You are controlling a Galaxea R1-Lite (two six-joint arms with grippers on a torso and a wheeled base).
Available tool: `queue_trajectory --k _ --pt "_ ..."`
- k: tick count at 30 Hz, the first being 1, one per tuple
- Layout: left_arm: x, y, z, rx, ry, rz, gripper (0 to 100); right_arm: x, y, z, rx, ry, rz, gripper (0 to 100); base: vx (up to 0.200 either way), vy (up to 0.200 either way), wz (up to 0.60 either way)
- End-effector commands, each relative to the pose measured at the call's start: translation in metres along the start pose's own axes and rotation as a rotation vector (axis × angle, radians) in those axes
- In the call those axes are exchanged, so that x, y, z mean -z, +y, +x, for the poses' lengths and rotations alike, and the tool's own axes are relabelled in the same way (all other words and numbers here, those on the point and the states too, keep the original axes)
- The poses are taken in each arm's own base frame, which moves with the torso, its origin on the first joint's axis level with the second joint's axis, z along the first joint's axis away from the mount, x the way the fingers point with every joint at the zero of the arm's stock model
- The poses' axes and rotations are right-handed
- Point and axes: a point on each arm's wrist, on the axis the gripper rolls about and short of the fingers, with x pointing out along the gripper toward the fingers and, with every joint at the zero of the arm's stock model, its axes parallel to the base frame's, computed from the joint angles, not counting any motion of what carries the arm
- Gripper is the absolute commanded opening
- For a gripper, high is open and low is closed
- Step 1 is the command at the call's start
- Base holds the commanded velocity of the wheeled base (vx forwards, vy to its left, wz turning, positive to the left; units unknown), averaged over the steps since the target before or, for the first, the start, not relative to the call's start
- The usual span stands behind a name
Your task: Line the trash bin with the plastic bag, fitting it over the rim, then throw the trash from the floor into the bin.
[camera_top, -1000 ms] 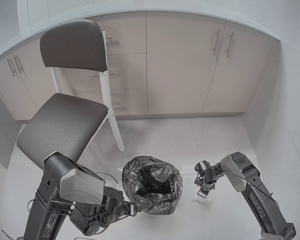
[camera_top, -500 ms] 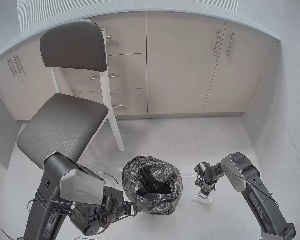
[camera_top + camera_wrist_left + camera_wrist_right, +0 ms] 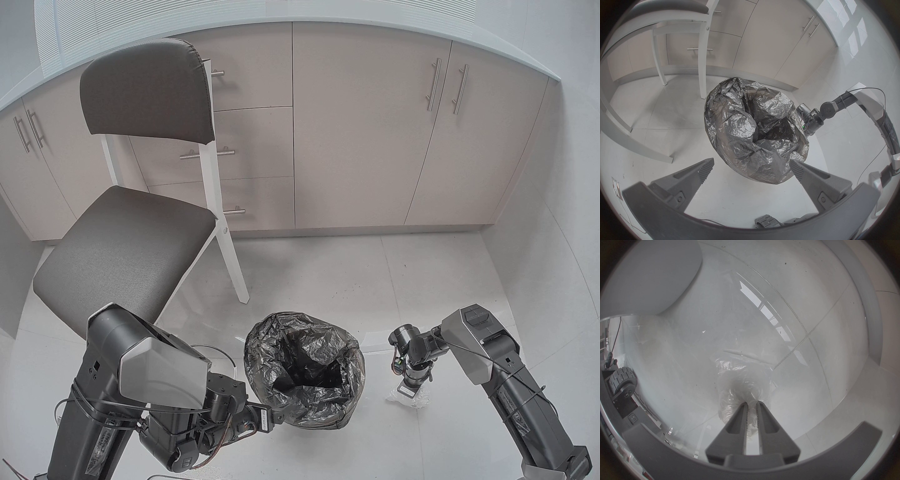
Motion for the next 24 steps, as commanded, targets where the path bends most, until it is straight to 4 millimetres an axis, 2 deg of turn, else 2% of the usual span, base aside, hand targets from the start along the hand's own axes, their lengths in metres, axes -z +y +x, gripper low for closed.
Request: queue_trajectory --k 1,8,19,24 --pt "0.000 0.000 0.000 0.000 0.000 0.000 100 0.000 0.001 0.000 -0.001 0.001 0.006 0 0.000 0.000 0.00" --pt "0.000 0.000 0.000 0.000 0.000 0.000 100 -0.003 0.007 -0.002 -0.004 0.001 -0.011 0 0.000 0.000 0.00" --pt "0.000 0.000 0.000 0.000 0.000 0.000 100 0.005 0.020 -0.005 -0.074 0.107 -0.061 0 0.000 0.000 0.00" --pt "0.000 0.000 0.000 0.000 0.000 0.000 100 -0.001 0.011 -0.019 -0.016 0.101 -0.056 0 0.000 0.000 0.00"
